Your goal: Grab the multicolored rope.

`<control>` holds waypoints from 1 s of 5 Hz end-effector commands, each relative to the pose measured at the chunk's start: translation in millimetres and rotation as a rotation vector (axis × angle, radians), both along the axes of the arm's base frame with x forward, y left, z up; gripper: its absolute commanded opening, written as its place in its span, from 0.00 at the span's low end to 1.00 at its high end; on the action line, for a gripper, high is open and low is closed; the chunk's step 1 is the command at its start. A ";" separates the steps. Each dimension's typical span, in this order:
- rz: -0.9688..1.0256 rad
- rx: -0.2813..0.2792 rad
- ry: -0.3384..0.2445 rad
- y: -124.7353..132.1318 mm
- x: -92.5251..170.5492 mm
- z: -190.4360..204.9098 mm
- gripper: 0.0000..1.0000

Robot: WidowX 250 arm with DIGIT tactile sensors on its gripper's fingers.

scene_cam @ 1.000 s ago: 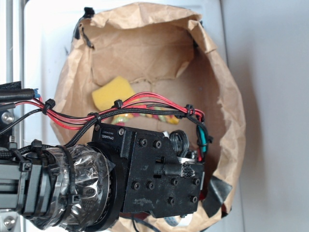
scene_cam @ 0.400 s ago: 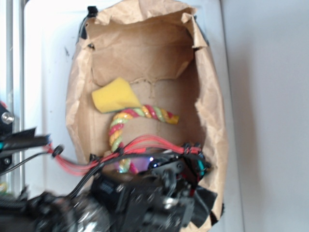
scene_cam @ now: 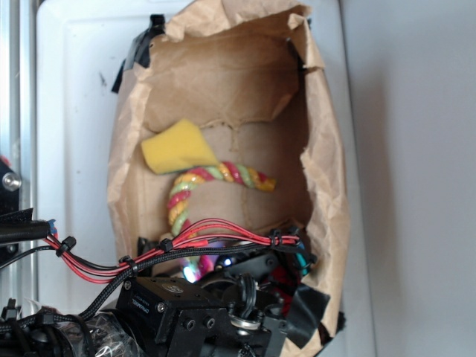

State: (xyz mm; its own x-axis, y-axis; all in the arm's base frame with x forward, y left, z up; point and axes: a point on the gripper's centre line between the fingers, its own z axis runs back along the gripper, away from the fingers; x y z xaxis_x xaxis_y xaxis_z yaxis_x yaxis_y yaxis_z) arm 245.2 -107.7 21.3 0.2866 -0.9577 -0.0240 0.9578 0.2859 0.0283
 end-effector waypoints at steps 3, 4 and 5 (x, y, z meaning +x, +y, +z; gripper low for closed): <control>0.317 -0.113 -0.083 60.4 10.0 66.8 0.00; 0.510 -0.141 -0.105 90.3 18.2 77.6 0.00; 0.670 -0.068 -0.162 108.4 24.0 100.3 0.00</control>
